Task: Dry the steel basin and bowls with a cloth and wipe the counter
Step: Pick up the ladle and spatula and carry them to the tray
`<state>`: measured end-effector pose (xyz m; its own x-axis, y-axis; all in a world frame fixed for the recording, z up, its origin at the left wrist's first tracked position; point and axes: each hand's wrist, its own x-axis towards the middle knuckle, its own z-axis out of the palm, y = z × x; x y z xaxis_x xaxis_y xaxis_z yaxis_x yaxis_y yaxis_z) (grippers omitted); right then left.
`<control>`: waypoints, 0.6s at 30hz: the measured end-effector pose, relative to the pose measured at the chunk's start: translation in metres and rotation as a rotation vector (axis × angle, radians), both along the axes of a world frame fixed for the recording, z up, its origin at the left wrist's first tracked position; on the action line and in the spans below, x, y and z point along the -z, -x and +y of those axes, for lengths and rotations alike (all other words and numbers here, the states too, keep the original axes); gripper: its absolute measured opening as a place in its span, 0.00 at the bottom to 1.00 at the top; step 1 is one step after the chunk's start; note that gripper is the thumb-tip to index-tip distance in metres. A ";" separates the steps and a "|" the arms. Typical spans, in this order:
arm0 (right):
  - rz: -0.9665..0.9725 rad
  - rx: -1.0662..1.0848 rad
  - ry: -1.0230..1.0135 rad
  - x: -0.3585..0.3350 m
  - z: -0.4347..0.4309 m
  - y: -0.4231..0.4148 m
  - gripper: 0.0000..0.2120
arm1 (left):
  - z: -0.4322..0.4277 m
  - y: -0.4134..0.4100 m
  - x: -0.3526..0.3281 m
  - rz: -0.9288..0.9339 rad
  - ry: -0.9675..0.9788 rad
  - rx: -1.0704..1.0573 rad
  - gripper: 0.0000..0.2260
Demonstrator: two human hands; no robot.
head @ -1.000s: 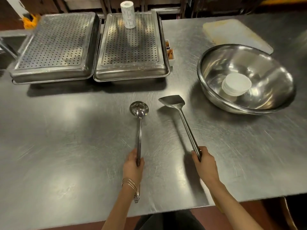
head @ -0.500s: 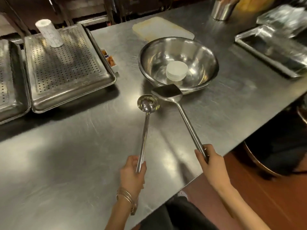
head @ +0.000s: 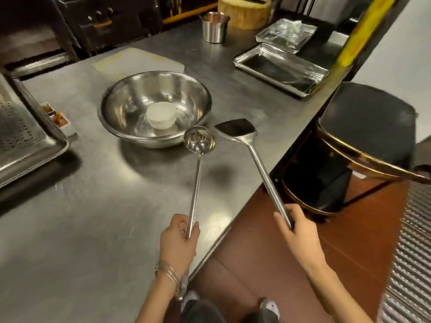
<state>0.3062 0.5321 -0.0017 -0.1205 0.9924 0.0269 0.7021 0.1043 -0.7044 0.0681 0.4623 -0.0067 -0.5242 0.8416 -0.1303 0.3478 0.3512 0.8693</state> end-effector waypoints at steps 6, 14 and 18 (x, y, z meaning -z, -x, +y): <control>-0.020 0.063 0.017 -0.009 0.025 -0.098 0.06 | 0.036 -0.097 0.003 -0.007 -0.003 0.064 0.07; -0.042 0.032 0.004 -0.038 0.076 -0.202 0.07 | 0.090 -0.197 -0.016 -0.040 -0.063 0.016 0.07; -0.017 0.034 0.014 -0.040 0.101 -0.228 0.07 | 0.116 -0.221 -0.023 -0.028 -0.082 0.006 0.06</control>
